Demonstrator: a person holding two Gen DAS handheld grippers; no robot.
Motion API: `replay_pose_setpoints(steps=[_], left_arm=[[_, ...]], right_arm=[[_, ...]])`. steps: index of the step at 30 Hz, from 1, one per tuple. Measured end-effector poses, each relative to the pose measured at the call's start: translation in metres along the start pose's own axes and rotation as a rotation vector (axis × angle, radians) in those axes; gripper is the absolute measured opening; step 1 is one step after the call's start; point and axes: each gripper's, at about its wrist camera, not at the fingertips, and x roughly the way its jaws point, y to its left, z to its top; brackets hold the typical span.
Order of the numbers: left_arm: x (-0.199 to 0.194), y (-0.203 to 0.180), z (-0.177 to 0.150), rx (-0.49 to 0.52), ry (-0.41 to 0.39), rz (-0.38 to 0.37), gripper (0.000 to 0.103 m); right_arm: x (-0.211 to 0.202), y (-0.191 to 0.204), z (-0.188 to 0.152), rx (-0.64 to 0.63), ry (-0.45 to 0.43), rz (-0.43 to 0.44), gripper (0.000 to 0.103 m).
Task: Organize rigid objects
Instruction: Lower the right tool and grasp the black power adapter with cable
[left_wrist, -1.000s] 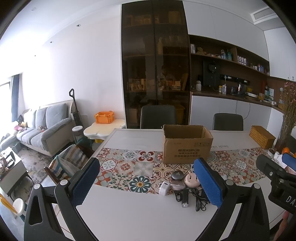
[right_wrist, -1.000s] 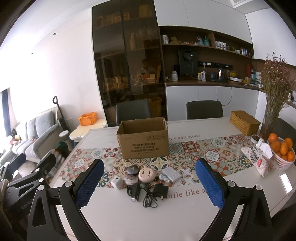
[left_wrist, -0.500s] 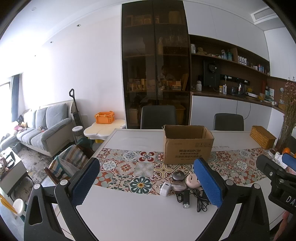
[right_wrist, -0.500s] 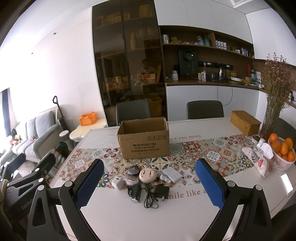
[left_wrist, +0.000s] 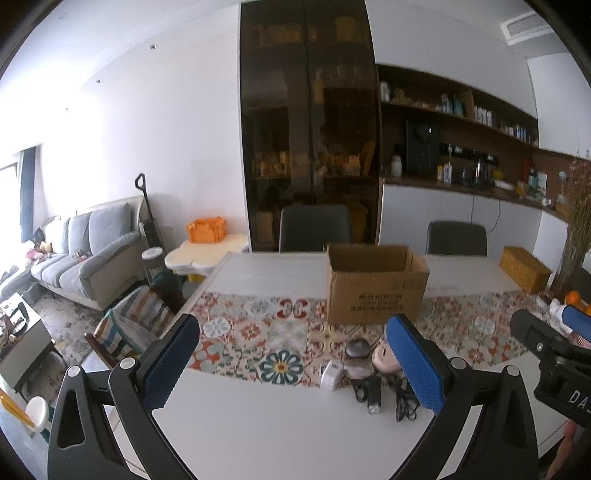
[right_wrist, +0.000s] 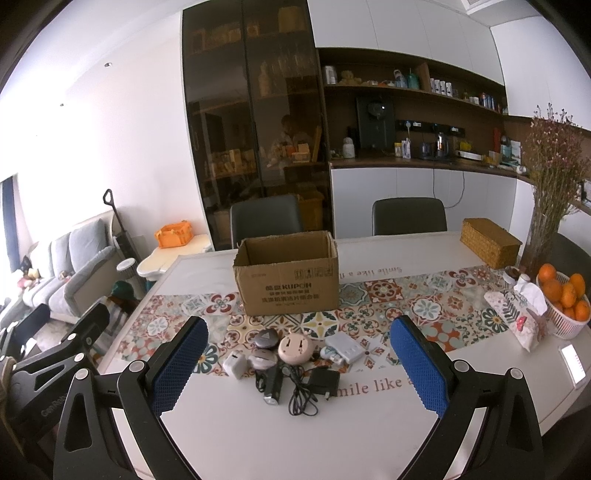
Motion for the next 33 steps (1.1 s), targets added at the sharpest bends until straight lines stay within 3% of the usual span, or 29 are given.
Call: replay_pose_setpoints(steps=[5,10,18,26,33], left_arm=[[0.032,-0.003,-0.014,0.001,0.164,-0.069,0.103],[0.053,-0.007,-0.025,0.031,0.259,-0.089,0.103],[0.077,-0.021,-0.035,0.065,0.329,-0.105,0.103],[0.105,-0.04,-0.042,0.061,0.37,-0.016,0.103],[0.145,-0.037,-0.056,0.032,0.482,-0.004,0.103]], right_arm=[[0.023,0.001,-0.005,0.018,0.089,-0.026,0.099],[0.045,0.001,-0.015,0.028,0.17,-0.05,0.099],[0.076,-0.005,-0.03,0.031,0.27,-0.066,0.099],[0.122,-0.022,-0.031,-0.002,0.352,0.003,0.099],[0.169,-0.024,-0.038,-0.007,0.46,0.025,0.099]])
